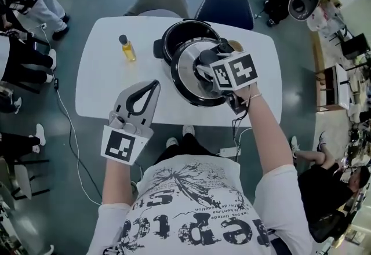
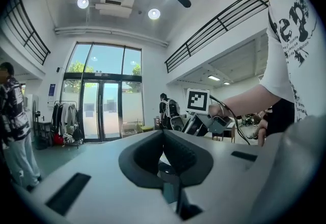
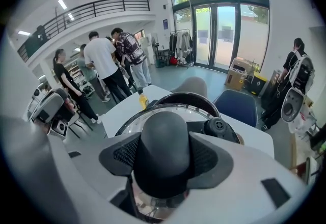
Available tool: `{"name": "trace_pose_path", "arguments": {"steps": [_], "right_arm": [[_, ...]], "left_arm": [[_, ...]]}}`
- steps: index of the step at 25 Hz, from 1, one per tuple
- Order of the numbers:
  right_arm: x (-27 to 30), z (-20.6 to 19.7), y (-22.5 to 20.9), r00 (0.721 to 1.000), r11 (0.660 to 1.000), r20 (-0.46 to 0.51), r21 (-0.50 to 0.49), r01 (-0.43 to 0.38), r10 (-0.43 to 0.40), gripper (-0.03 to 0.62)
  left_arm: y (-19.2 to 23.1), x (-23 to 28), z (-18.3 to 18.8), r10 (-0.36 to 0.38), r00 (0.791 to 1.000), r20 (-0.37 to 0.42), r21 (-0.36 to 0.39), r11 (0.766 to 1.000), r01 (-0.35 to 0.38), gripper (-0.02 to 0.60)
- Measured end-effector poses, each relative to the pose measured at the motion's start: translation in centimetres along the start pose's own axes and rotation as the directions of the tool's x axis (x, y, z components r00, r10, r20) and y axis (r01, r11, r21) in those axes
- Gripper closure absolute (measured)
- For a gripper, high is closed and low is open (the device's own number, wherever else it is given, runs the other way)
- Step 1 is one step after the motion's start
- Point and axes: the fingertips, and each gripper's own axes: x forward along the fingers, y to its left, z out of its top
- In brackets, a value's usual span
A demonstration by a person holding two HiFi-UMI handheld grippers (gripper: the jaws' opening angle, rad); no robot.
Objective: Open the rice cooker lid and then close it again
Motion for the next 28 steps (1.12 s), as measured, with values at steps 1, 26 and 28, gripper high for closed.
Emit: {"name": "trace_pose_path", "arguments": {"steps": [1, 26, 28], "right_arm": [[-0.2, -0.7, 0.0, 1.000, 1.000, -0.008, 0.006, 0.001, -0.001, 0.301], [-10.3, -18.4, -2.7, 0.993, 0.991, -0.036, -0.068, -0.112, 0.110, 0.301], [-11.0, -19.0, -3.2, 0.993, 0.990, -0.033, -0.078, -0.115, 0.113, 0.303]], "left_arm": [[-0.3, -0.2, -0.2, -0.009, 1.000, -0.007, 0.000, 1.000, 0.009, 0.568], [-18.2, -0.3, 0.9, 0.151, 0.988, -0.031, -0.001, 0.988, -0.152, 0.568], [-19.4, -0.1, 1.4, 0.159, 0.987, -0.023, 0.008, 0.987, -0.158, 0.568]]}}
